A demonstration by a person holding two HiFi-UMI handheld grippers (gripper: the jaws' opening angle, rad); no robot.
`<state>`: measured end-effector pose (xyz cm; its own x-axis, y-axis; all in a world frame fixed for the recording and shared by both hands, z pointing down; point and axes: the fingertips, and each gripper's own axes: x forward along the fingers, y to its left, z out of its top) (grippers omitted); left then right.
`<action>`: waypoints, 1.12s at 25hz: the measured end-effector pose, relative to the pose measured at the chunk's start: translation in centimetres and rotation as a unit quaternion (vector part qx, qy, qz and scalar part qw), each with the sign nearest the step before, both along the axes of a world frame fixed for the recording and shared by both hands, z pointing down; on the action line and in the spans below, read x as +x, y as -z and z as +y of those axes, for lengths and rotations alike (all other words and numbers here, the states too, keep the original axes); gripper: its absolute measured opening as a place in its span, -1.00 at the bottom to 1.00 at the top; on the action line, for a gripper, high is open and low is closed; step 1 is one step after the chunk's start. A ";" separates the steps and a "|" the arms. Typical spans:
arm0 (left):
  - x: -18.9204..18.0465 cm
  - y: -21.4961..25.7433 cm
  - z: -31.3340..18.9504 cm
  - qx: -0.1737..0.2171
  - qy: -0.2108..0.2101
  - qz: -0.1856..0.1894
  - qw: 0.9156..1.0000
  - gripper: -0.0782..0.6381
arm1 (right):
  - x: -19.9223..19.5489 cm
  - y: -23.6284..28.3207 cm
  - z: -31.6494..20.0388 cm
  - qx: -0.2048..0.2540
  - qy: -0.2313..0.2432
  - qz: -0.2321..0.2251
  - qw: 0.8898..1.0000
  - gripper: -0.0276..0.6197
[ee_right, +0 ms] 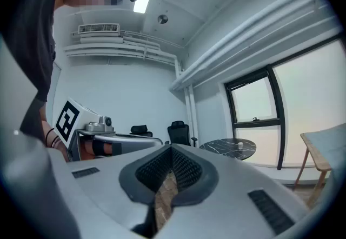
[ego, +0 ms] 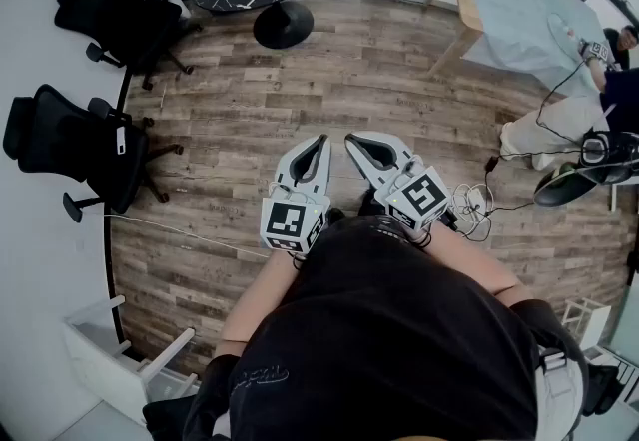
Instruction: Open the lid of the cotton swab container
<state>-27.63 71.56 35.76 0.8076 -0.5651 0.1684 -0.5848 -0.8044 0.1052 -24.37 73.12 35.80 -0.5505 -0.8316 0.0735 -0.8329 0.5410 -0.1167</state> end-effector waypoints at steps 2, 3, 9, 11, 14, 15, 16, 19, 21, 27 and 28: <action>0.1 0.0 -0.2 0.000 -0.001 0.000 1.000 -0.75 | 0.1 -0.1 -0.2 0.000 0.000 0.000 1.000 -0.85; 0.2 -0.1 -0.3 0.000 -0.001 0.000 1.000 -0.75 | 0.1 -0.1 -0.3 0.000 0.001 0.000 1.000 -0.85; 0.9 -0.3 -1.5 -0.003 0.006 0.002 1.000 -0.75 | 1.1 -0.5 -1.5 -0.004 0.001 -0.005 1.000 -0.85; 1.3 -0.4 -2.0 -0.005 0.007 0.003 1.000 -0.75 | 1.4 -0.7 -1.9 -0.006 0.001 -0.009 1.000 -0.85; 2.1 -0.7 -3.0 -0.008 0.009 0.005 1.000 -0.75 | 2.2 -0.8 -2.7 -0.005 0.008 -0.008 1.000 -0.85; 2.6 -0.7 -3.3 -0.008 0.010 0.005 1.000 -0.75 | 2.6 -0.9 -3.0 -0.004 0.009 -0.008 1.000 -0.84; 3.2 -0.8 -3.7 -0.007 0.011 0.005 1.000 -0.75 | 3.1 -0.9 -3.4 -0.003 0.010 -0.009 1.000 -0.85; 5.1 -0.9 -5.1 -0.002 0.014 0.005 1.000 -0.75 | 5.0 -1.0 -4.8 0.003 0.016 -0.011 1.000 -0.85; 6.6 -0.8 -6.4 0.002 0.017 0.006 1.000 -0.75 | 6.5 -0.9 -6.0 0.006 0.022 -0.009 1.000 -0.84; 12.4 0.4 -10.1 0.017 0.025 0.013 0.999 -0.75 | 12.0 0.3 -9.9 0.015 0.038 0.000 0.999 -0.85; 13.5 0.6 -10.6 0.018 0.026 0.013 0.999 -0.75 | 13.0 0.4 -10.3 0.015 0.040 -0.001 0.999 -0.85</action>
